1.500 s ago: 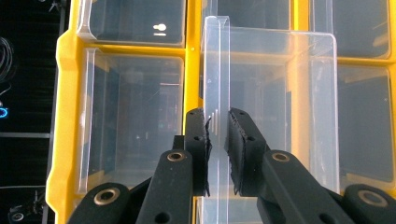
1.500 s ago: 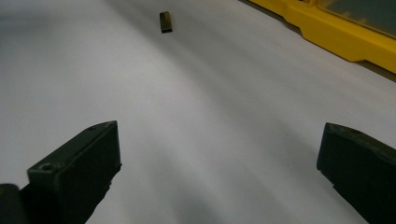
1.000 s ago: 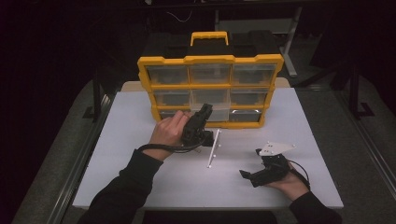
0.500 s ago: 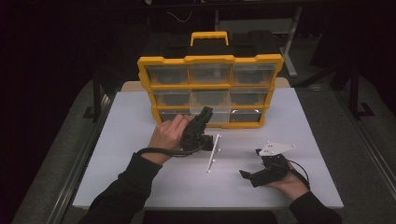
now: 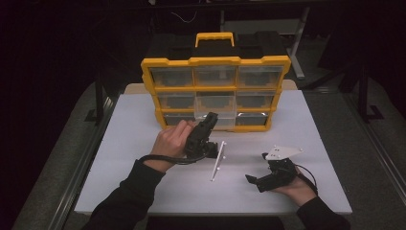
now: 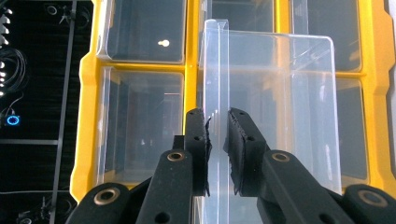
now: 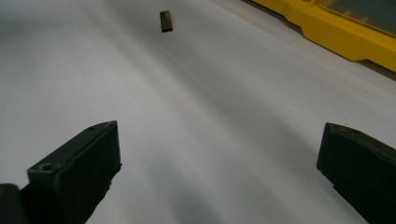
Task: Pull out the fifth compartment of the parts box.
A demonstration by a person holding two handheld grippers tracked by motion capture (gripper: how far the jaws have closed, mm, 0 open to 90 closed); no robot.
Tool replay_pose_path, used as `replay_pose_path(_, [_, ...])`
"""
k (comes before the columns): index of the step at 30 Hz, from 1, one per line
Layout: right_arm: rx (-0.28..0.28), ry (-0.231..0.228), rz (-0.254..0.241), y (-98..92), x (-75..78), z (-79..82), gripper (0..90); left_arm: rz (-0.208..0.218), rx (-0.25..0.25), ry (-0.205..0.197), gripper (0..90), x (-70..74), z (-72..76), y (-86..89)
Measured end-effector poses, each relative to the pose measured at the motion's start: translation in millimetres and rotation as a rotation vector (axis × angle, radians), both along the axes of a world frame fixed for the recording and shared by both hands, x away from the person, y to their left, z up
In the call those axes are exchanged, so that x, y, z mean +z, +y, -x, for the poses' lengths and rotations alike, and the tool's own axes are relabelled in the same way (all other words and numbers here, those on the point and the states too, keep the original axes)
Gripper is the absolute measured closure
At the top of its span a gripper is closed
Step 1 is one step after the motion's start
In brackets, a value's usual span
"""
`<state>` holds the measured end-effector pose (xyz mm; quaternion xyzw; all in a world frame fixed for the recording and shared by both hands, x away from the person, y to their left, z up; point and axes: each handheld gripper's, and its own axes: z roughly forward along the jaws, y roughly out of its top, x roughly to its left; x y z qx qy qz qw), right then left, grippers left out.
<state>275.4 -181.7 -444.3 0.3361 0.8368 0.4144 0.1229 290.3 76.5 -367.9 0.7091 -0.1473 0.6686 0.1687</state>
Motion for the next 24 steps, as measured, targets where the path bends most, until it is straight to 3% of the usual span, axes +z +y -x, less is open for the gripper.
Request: replay_pose_path(24, [-0.001, -0.001, 0.004, 0.0, -0.5, -0.3, 0.0, -0.001, -0.002, 0.0, 78.0, -4.4, 4.5, 1.4])
